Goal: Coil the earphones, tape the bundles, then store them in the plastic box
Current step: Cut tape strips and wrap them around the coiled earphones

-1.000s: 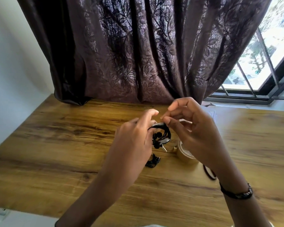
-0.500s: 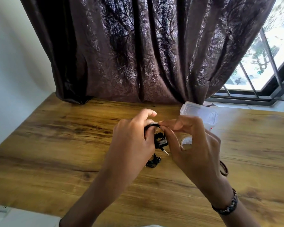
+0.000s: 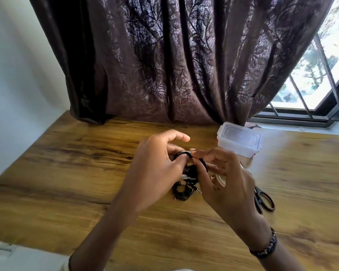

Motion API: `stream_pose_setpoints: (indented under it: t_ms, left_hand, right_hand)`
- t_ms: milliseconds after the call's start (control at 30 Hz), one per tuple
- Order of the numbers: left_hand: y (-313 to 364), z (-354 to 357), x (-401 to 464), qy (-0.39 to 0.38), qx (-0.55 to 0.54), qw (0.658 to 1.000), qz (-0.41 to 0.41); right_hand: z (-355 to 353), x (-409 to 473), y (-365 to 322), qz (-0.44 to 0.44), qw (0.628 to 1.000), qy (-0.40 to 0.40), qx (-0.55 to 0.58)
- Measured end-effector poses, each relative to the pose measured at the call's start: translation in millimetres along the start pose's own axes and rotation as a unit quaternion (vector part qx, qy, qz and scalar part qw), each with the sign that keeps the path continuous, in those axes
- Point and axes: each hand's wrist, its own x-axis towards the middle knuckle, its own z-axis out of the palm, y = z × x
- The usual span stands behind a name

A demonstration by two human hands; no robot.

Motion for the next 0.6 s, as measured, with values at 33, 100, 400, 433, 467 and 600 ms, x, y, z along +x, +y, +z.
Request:
stream_pose_setpoints:
  t_ms: [33,100,400,433,467,600]
  left_hand:
    - [0,0,1,0.0,-0.001,1.0,-0.005]
    - [-1,1,3,0.0,-0.005,1.0,-0.014]
    - [-5,2,10,-0.011,-0.038,0.999,-0.028]
    - [-5,1,10,-0.017,-0.041,0.998,-0.032]
    - [-6,1,11,-0.022,-0.046,0.998,-0.039]
    - [-7,-3,14,-0.053,-0.073,0.994,-0.063]
  right_hand:
    - [0,-1,0,0.0,1.0,-0.006,0.006]
    - [0,-2,0,0.006,1.0,-0.017,0.017]
    - [2,-2,-4,0.089,0.994,-0.026,0.06]
    - [2,-2,-4,0.091,0.994,-0.03,0.052]
    - [3,-2,-3,0.09,0.994,-0.035,0.043]
    - [4,-2,-1,0.076,0.996,-0.053,0.017]
